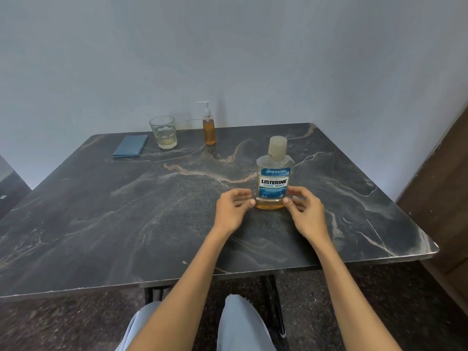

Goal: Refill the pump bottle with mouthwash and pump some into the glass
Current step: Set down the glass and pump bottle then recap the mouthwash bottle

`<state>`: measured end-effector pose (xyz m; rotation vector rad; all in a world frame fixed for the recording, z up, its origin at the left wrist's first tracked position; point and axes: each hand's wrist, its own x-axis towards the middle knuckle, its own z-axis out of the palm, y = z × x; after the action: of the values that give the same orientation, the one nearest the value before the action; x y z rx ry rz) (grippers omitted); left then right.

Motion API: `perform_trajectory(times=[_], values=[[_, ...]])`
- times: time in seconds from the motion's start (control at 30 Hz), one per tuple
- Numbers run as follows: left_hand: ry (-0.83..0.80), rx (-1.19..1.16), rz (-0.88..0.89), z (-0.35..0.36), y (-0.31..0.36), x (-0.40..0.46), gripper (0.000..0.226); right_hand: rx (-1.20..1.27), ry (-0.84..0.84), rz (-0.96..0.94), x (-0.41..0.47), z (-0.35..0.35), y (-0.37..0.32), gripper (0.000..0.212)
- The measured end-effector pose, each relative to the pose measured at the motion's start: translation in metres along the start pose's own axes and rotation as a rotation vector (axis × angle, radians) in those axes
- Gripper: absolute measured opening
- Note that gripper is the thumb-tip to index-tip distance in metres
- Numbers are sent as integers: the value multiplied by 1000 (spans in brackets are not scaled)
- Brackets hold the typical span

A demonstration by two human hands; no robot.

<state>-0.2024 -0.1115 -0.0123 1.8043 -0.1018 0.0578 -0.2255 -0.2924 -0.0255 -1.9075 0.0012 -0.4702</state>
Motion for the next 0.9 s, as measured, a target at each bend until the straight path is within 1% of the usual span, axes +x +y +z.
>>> perform_trajectory(times=[0.13, 0.3, 0.47, 0.57, 0.63, 0.7, 0.77, 0.9], values=[[42, 47, 8, 6, -3, 2, 26, 20, -10, 3, 0, 0, -3, 23], [84, 27, 13, 10, -8, 9, 22, 57, 8, 22, 6, 3, 1, 26], [123, 14, 89, 18, -1, 33, 22, 101, 97, 57, 37, 15, 2, 27], [151, 78, 121, 23, 8, 63, 27, 140, 147, 87, 70, 28, 0, 28], [126, 108, 113, 25, 15, 94, 34, 145, 184, 105, 101, 39, 1, 29], [82, 83, 86, 29, 21, 123, 42, 135, 199, 120, 134, 50, 3, 31], [47, 73, 55, 32, 20, 152, 49, 120, 192, 152, 167, 62, 6, 37], [-32, 180, 21, 32, 3, 202, 62, 115, 108, 230, 217, 88, 17, 55]])
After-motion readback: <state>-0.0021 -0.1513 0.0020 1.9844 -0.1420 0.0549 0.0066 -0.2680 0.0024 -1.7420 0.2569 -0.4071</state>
